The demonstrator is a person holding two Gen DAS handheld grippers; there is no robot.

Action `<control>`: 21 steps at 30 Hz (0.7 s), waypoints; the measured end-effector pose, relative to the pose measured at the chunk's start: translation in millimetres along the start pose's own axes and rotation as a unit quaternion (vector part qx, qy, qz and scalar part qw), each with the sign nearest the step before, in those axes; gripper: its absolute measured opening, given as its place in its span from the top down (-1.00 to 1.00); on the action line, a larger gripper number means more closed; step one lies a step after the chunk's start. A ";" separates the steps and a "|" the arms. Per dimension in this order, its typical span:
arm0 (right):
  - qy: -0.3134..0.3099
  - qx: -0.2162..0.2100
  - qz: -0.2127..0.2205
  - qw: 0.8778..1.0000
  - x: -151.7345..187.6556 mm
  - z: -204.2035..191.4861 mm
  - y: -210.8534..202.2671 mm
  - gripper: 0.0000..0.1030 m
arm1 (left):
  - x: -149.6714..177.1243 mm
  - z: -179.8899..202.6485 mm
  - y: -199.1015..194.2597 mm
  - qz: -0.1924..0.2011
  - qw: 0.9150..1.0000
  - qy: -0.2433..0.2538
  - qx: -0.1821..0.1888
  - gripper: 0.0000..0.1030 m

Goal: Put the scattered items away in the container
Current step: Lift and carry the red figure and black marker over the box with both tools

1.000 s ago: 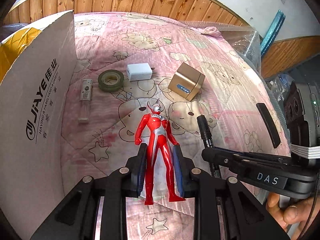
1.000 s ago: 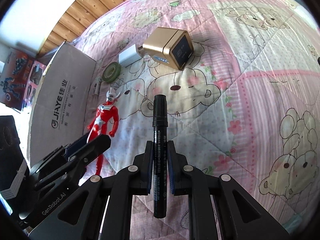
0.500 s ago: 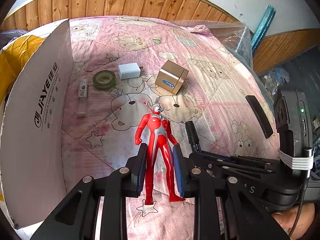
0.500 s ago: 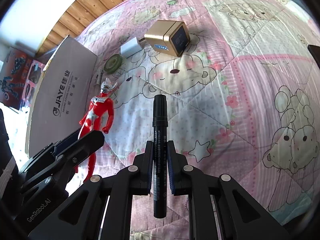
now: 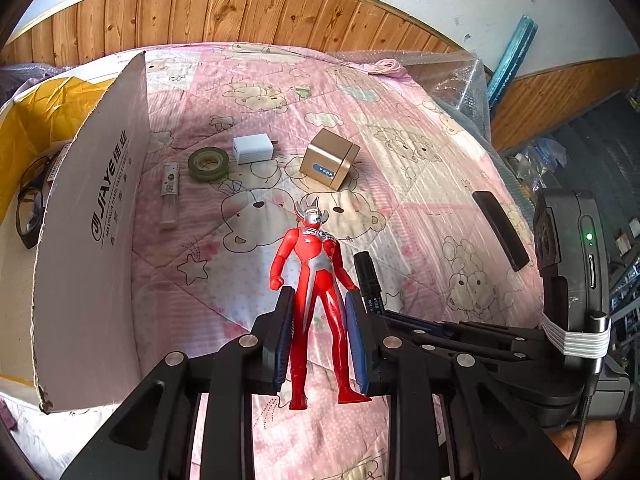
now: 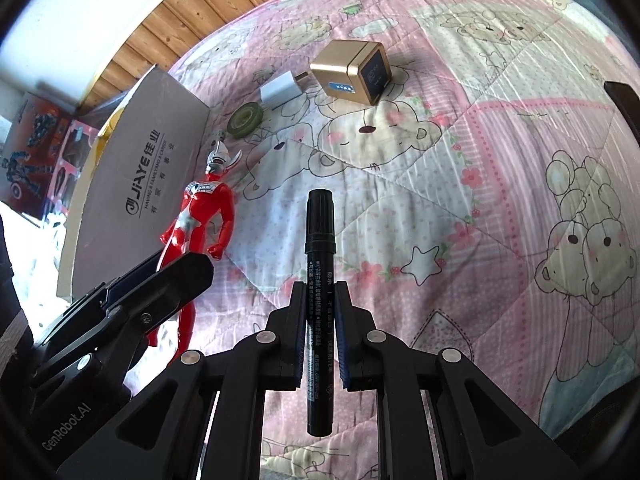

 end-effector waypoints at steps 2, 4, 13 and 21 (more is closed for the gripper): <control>-0.001 0.001 0.002 1.000 1.5 -3.4 -1.8 0.73 | 0.6 -0.3 -3.1 0.001 1.000 -0.001 0.003 0.49; -0.002 0.000 0.003 1.000 3.6 -7.6 -3.1 0.73 | 0.7 -1.3 -6.4 0.003 1.000 -0.002 0.005 0.49; -0.017 -0.001 0.007 1.000 7.9 -31.8 -8.9 0.73 | -0.8 -9.7 -25.3 0.019 0.999 -0.014 0.021 0.49; -0.035 0.003 0.013 0.999 8.1 -53.9 -12.7 0.73 | -2.9 -20.2 -42.5 0.034 0.998 -0.027 0.038 0.49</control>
Point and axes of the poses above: each gripper's, at about its wrist camera, not at the fingertips, and y roughly the way its jaws point, z to its right, x to its underside, the point moved 4 cm from there along y, roughly the way its jaws point, and after that the axes turned 11 degrees about -x, right-handed, at the moved point
